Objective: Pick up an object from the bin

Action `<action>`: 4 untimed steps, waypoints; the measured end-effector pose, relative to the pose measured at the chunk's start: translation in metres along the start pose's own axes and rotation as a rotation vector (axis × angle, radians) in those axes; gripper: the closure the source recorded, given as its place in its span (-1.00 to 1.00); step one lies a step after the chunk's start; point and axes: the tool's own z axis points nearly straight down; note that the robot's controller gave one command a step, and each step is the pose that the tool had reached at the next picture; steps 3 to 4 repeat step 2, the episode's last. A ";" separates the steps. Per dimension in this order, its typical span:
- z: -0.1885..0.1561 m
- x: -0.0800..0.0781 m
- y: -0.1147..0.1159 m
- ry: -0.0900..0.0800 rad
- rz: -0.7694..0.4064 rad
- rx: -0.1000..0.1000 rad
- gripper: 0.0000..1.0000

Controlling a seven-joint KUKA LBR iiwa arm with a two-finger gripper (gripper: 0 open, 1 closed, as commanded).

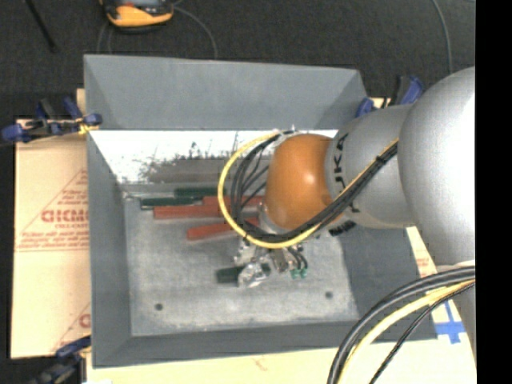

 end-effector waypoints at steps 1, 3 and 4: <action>-0.003 -0.001 0.000 -0.012 0.000 0.000 1.00; -0.011 0.001 0.000 -0.012 0.000 -0.001 1.00; -0.011 0.001 0.000 -0.012 0.000 -0.001 1.00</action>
Offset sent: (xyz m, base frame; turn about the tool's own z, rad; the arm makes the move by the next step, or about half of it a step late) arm 0.0000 0.0000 0.0796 0.0000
